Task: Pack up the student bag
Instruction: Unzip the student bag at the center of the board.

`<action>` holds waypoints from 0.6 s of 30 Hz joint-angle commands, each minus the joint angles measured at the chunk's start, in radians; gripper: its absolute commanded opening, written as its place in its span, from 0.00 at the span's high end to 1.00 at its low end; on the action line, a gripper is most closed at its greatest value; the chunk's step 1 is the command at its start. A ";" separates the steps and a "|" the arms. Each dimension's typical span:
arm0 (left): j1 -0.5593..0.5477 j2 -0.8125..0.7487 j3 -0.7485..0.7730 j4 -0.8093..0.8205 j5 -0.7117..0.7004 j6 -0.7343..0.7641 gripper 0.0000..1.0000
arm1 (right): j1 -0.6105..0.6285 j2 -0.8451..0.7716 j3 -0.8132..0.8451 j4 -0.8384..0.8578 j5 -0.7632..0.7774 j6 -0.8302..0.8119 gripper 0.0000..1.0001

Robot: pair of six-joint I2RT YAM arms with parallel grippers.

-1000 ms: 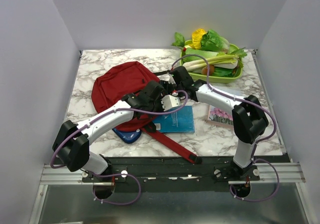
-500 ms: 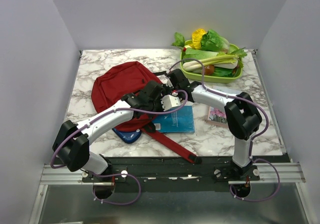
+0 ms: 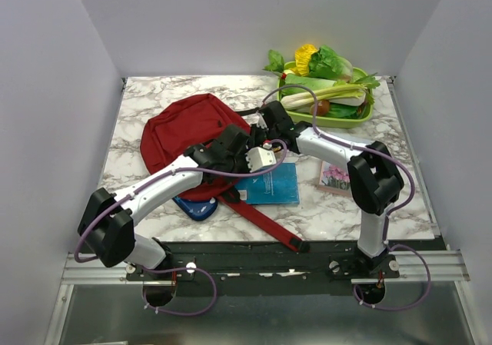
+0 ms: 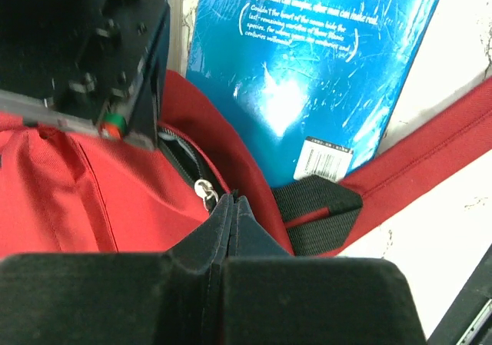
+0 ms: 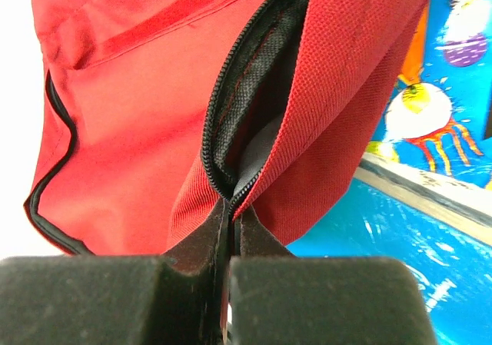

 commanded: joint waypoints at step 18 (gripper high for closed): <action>0.100 -0.328 -0.165 -0.236 -0.167 -0.001 1.00 | -0.102 -0.057 -0.134 0.009 0.139 -0.072 1.00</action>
